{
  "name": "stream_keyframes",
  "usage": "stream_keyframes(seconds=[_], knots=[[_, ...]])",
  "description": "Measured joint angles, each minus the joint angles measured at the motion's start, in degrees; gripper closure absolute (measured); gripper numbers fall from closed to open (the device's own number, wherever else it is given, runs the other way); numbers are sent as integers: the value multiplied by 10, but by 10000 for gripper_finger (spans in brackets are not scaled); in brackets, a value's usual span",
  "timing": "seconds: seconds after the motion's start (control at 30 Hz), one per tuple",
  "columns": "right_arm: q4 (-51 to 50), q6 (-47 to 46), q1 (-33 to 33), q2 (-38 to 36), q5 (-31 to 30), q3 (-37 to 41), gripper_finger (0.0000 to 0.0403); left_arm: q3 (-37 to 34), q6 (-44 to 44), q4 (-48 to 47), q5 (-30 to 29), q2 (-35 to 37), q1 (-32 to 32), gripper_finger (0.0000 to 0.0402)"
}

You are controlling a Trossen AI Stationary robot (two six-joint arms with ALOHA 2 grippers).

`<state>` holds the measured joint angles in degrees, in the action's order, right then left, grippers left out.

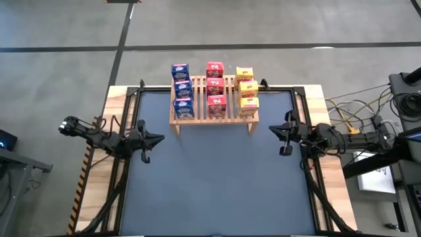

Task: Stack cereal on shelf
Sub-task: Return to Home Position

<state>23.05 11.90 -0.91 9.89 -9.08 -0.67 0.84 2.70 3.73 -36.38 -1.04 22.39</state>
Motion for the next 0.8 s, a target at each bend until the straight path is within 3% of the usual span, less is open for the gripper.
stream_keyframes(seconds=[0.8], knots=[[-22,-4,0,0,0,0,394,0,24,1,-1,-1,0,393]])
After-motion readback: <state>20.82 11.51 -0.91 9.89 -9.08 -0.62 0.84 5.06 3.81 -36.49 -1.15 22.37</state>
